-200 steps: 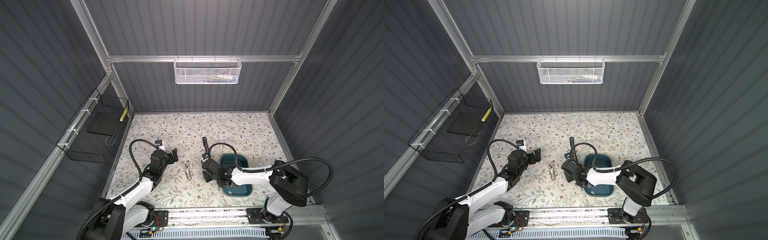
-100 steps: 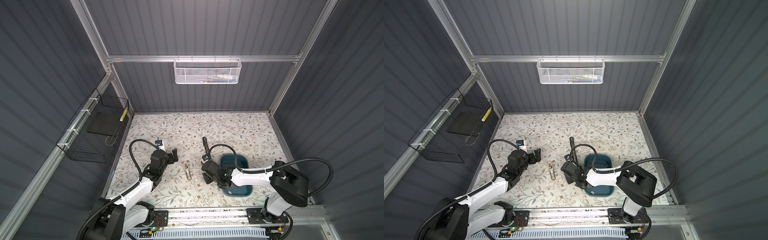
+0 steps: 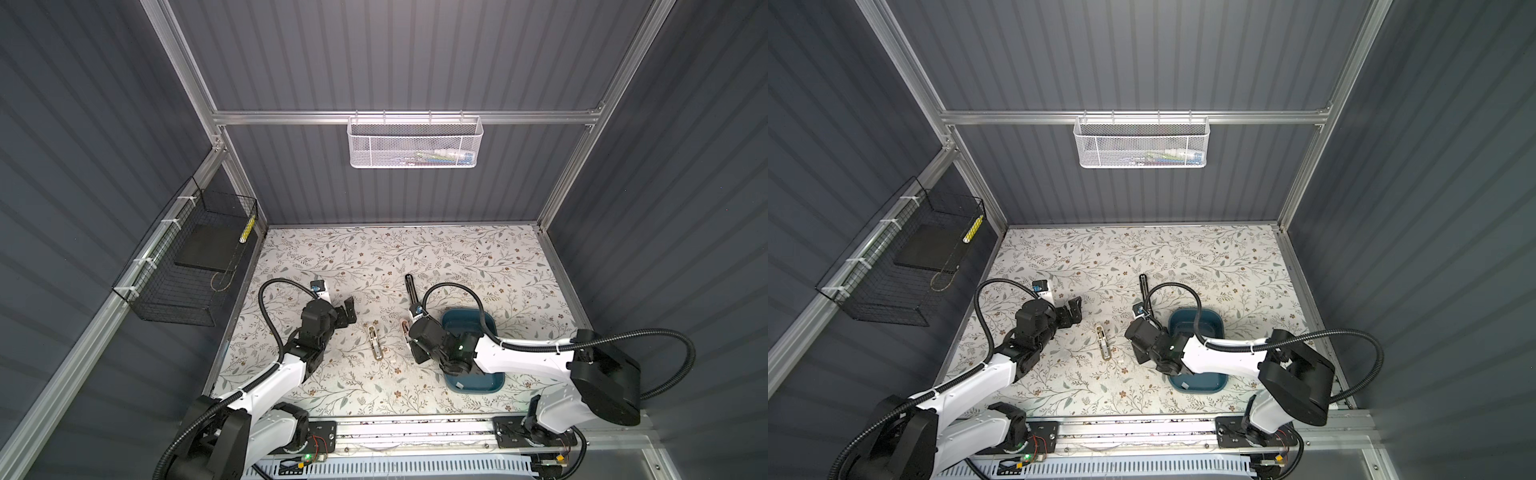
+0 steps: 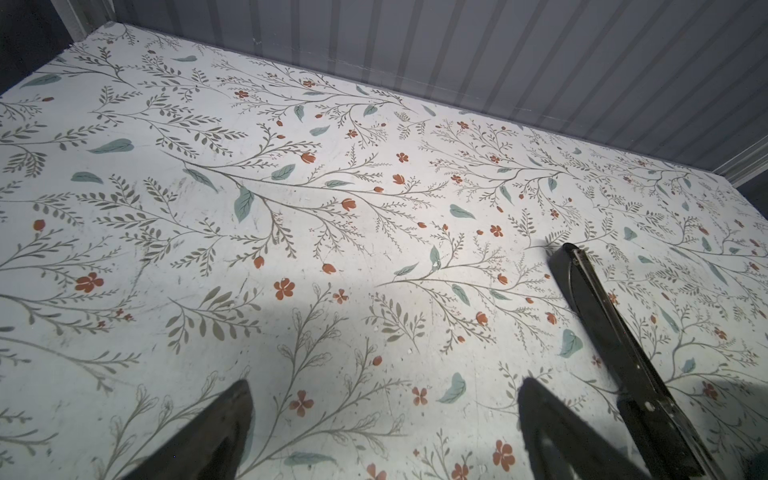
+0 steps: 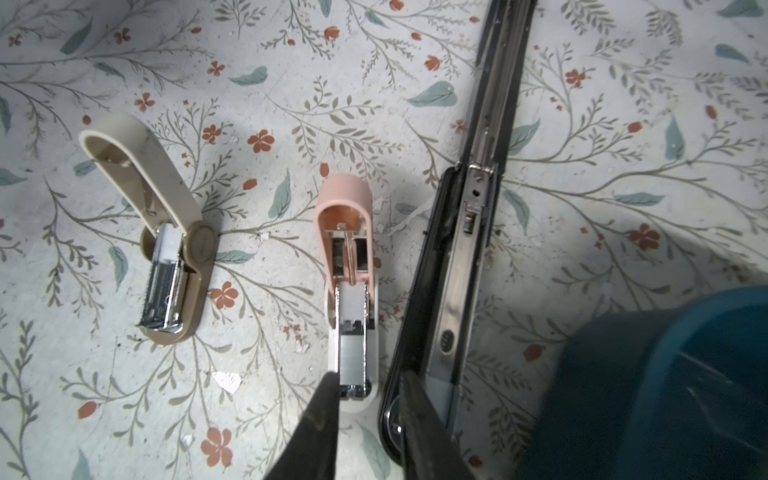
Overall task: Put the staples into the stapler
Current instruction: 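Move the right gripper back over the teal tray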
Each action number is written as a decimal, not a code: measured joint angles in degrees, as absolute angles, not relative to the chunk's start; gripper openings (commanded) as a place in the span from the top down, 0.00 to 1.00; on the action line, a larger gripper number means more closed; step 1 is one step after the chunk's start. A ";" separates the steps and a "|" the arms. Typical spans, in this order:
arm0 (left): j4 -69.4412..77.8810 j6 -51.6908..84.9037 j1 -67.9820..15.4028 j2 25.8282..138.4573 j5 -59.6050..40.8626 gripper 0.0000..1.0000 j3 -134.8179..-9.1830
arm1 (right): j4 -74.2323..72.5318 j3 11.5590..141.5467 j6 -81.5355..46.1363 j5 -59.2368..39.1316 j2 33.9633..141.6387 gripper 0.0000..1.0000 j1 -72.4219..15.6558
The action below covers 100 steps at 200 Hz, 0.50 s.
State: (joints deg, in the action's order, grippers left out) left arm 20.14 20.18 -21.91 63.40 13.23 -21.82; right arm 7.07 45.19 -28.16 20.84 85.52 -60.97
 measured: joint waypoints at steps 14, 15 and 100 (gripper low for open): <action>20.12 20.18 -21.91 63.40 13.23 0.00 -21.82 | 8.86 45.43 -28.71 21.80 83.64 0.74 -60.95; 20.12 20.18 -21.91 63.40 13.23 0.00 -21.82 | 8.99 45.45 -28.75 21.91 83.50 0.74 -60.95; 20.10 20.18 -21.91 63.40 13.43 0.00 -21.82 | 32.45 47.35 -42.24 28.69 67.90 0.69 -51.62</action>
